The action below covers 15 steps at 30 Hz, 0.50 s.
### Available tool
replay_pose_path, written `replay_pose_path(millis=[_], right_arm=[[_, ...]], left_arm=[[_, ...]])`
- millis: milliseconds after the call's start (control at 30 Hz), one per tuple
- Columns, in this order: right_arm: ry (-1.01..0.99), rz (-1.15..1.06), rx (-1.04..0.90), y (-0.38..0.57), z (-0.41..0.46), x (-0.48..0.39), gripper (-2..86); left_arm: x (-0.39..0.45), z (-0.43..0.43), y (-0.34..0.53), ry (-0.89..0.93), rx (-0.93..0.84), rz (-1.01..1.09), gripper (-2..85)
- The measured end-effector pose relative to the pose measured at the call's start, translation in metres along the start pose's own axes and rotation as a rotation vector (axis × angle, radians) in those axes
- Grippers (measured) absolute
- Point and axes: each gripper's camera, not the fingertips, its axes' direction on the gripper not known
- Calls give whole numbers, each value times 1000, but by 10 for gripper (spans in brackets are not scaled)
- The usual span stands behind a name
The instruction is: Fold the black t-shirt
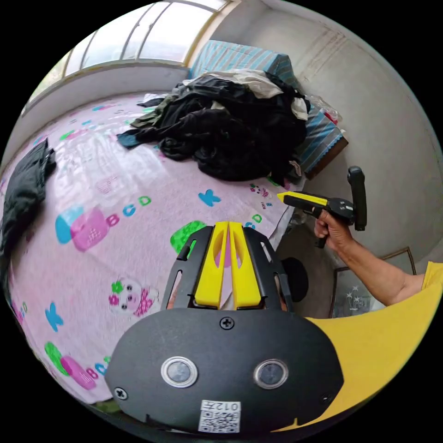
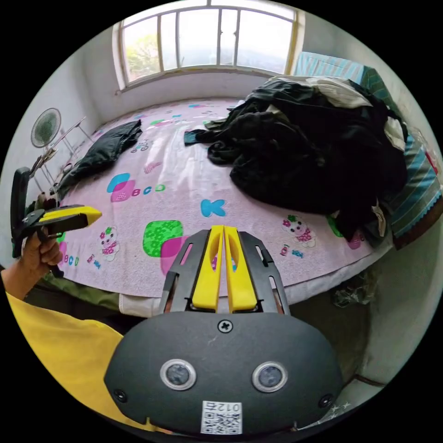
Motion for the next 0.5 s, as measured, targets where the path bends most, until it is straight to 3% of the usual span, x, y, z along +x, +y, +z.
replay_pose_path(millis=[267, 500], right_arm=[[145, -48, 57, -133, -64, 133, 28], [155, -79, 28, -261, -85, 255, 73]], left_arm=[[-91, 175, -104, 36, 8, 79, 3], [-168, 294, -166, -54, -11, 28, 15]])
